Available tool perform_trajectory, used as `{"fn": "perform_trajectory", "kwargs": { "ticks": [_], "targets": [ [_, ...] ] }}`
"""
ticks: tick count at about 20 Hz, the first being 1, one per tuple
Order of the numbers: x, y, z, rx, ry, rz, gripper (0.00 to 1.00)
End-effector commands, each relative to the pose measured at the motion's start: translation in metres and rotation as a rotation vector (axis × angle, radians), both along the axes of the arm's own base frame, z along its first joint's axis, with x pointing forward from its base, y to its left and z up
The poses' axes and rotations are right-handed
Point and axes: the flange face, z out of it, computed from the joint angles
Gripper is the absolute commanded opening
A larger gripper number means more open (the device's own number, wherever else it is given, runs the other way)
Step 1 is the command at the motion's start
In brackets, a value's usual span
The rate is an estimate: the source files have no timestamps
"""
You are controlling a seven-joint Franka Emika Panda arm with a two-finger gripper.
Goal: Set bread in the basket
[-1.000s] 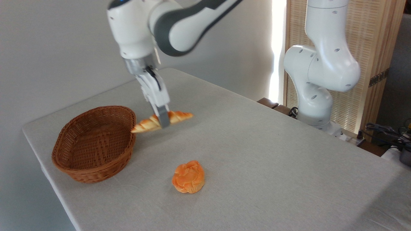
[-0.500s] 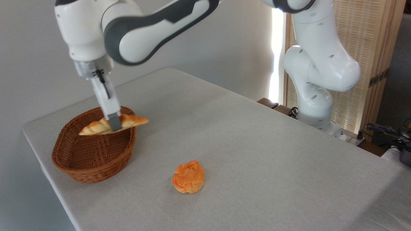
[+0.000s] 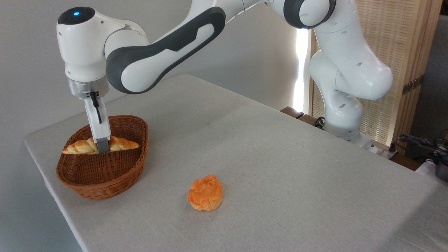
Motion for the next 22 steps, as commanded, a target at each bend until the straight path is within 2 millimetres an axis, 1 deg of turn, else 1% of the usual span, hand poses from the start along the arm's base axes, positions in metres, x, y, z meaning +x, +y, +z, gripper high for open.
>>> {"fn": "perform_trajectory", "kwargs": {
  "ticks": [1,4,6,9,12,13,15,17,18,20,21,22],
  "targets": [
    [0.002,-0.001,0.002,-0.001,-0.02,-0.034,1.0],
    [0.001,-0.002,0.002,-0.001,-0.017,-0.031,1.0],
    [-0.002,-0.007,0.0,-0.002,-0.012,-0.044,1.0],
    [-0.003,-0.007,0.001,-0.001,-0.013,-0.045,1.0],
    [-0.001,0.002,0.008,0.035,-0.039,-0.067,1.0],
    [-0.002,0.009,0.017,0.052,-0.048,-0.075,1.0],
    [-0.004,0.022,0.026,0.066,-0.022,-0.071,1.0],
    [-0.012,0.034,0.039,0.086,0.019,-0.063,1.0],
    [-0.018,0.045,0.052,0.096,0.034,-0.05,1.0],
    [-0.029,0.08,0.089,0.117,0.042,-0.006,1.0],
    [-0.037,0.095,0.106,0.128,0.046,0.014,1.0],
    [-0.047,0.108,0.119,0.145,0.063,0.028,1.0]
  ]
}}
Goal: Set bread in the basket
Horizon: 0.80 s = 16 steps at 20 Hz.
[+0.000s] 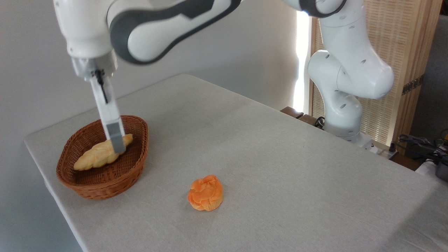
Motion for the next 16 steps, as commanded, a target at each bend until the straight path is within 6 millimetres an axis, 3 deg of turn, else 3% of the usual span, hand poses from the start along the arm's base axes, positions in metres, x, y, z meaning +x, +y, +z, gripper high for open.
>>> {"fn": "perform_trajectory", "kwargs": {
  "ticks": [1,3,6,9,11,16],
  "targets": [
    [-0.04,0.052,0.058,0.071,0.044,0.059,1.0],
    [-0.059,0.07,0.063,0.124,0.106,0.101,1.0],
    [-0.086,0.098,0.056,0.183,0.146,0.196,1.0],
    [-0.085,0.133,0.063,0.177,0.136,0.256,1.0],
    [-0.085,0.147,0.069,0.173,0.119,0.259,1.0],
    [-0.08,0.16,0.078,0.167,0.073,0.239,1.0]
  ]
}}
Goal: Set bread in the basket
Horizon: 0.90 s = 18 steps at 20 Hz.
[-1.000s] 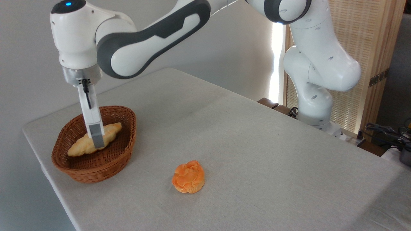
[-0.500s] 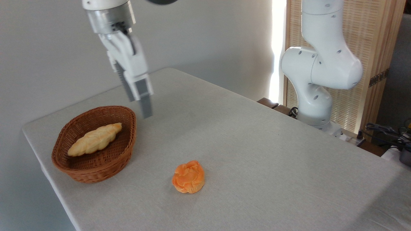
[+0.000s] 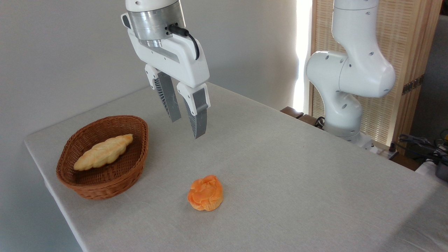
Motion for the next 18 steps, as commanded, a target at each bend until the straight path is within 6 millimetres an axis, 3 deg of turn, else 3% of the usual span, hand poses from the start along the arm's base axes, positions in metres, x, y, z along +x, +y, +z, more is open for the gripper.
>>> {"fn": "perform_trajectory", "kwargs": {
  "ticks": [1,4,7,8,13,16,18],
  "targets": [
    [0.0,0.002,0.007,0.009,-0.041,-0.013,1.0],
    [0.001,-0.002,0.006,0.008,-0.04,-0.02,1.0],
    [0.003,0.01,0.006,-0.004,-0.039,0.005,1.0],
    [0.005,0.01,0.014,-0.006,-0.056,0.008,1.0],
    [0.008,0.011,0.013,-0.02,-0.051,0.038,1.0],
    [0.009,0.01,0.012,-0.014,-0.052,0.034,1.0],
    [0.01,-0.001,0.008,-0.007,-0.041,0.011,1.0]
  ]
}}
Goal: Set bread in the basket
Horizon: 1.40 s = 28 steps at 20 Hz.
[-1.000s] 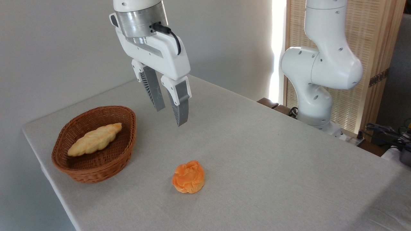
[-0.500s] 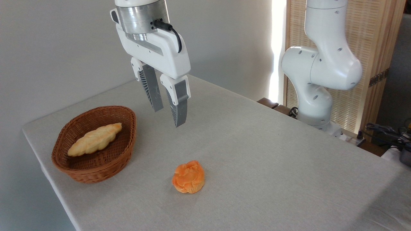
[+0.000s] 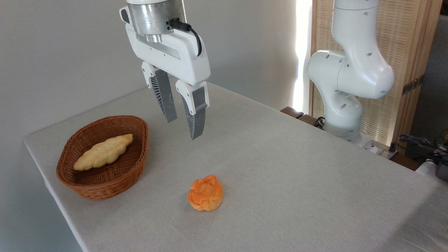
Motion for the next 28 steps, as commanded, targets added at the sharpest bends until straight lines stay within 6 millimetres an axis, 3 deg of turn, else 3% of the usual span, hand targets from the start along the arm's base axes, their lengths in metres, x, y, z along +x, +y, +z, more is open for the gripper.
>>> {"fn": "perform_trajectory", "kwargs": {
  "ticks": [1,5,9,28],
  "targets": [
    [0.006,-0.011,-0.003,-0.001,0.003,-0.011,1.0],
    [0.006,-0.008,-0.003,-0.001,0.002,-0.014,1.0],
    [0.008,0.008,0.005,-0.001,-0.01,0.01,1.0],
    [0.012,0.003,-0.001,0.055,-0.003,-0.03,1.0]
  ]
}}
